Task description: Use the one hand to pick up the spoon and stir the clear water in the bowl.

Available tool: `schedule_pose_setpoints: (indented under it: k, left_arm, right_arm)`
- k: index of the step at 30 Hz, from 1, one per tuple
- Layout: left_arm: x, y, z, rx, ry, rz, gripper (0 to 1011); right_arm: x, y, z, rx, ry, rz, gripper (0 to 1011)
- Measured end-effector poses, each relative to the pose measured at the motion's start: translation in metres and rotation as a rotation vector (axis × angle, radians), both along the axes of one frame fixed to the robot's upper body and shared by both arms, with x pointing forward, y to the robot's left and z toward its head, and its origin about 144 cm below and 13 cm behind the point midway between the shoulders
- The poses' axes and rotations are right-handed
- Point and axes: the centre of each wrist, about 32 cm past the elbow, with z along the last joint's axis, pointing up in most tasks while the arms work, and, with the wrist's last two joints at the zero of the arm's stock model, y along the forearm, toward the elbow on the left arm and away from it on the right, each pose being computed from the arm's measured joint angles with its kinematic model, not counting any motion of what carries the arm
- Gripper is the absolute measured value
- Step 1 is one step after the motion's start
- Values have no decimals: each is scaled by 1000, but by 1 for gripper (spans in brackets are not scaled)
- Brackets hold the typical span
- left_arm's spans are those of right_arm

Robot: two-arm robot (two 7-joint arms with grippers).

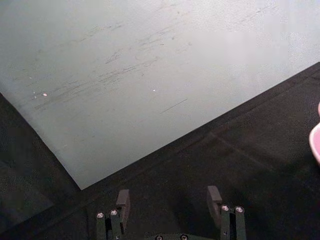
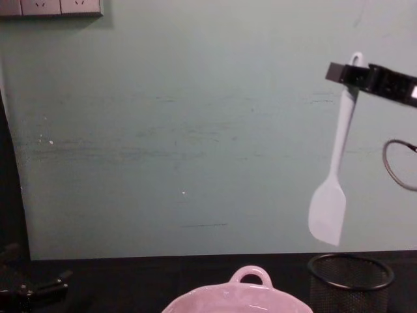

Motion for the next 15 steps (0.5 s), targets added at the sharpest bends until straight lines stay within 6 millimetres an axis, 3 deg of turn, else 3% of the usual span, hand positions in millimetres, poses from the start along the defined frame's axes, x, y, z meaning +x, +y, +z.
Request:
schedule_pose_setpoints:
  k: [15]
  left_arm:
    - [0,0,0,0,0,0,1011]
  right_arm:
    - [-1,-14,-35,-29,83,-47,112]
